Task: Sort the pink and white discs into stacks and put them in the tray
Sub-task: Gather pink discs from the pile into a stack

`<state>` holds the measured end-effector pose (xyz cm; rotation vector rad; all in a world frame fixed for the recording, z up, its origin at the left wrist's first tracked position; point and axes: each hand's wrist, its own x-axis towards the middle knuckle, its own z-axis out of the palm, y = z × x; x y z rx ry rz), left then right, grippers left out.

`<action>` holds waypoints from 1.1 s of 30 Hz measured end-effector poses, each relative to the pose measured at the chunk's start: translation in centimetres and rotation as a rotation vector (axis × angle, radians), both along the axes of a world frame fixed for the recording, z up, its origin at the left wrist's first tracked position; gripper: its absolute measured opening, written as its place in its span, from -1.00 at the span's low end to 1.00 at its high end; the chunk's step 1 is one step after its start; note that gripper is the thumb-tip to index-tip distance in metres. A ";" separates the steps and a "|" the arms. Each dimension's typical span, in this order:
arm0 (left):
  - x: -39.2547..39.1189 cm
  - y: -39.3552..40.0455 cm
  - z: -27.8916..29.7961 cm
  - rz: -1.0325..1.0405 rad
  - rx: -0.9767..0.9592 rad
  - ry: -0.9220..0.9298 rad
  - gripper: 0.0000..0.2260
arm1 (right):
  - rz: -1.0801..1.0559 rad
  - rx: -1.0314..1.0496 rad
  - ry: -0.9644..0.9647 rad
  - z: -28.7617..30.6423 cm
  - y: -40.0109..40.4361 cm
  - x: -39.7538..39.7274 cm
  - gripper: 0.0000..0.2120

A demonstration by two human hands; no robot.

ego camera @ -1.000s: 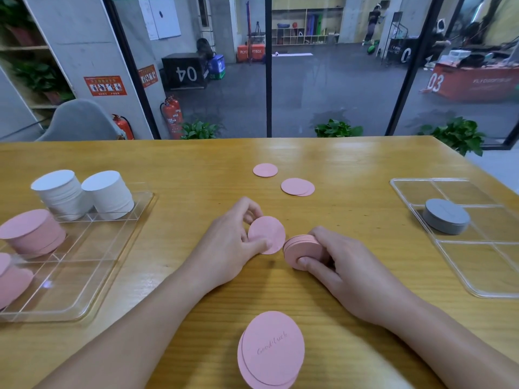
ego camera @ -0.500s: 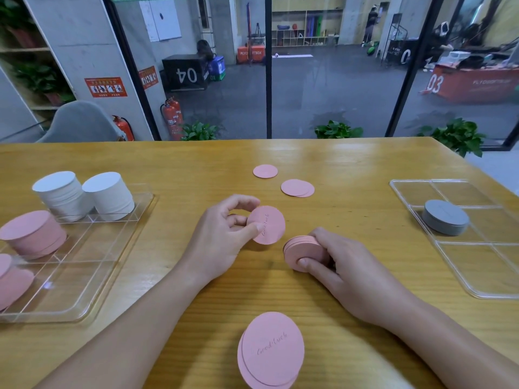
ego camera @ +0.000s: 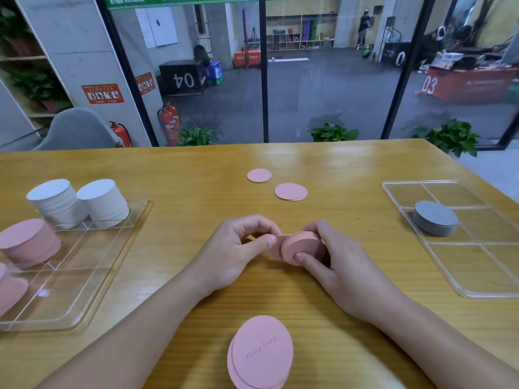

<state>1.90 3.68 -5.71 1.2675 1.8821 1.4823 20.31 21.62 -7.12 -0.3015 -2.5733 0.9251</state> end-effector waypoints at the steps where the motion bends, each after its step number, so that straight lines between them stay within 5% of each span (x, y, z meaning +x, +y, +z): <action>1: 0.2 0.3 0.1 -0.018 0.000 -0.007 -0.89 | 0.018 0.006 0.003 0.1 -0.1 0.0 -0.82; 7: -0.4 2.2 1.0 -0.029 -0.047 0.080 -0.83 | 0.075 0.098 0.003 -0.5 0.3 -0.4 -0.82; 15: -9.4 11.4 -1.3 0.268 -0.343 0.625 -0.64 | 0.088 0.058 0.014 -0.4 0.4 -0.5 -0.75; 22: -9.3 15.8 -0.3 0.176 -0.656 0.696 -0.45 | 0.106 -0.008 0.018 -0.7 0.9 -0.6 -0.76; 33: -3.3 4.9 -2.5 0.189 -0.575 0.703 -0.44 | 0.115 0.014 0.003 -0.4 0.5 -0.6 -0.85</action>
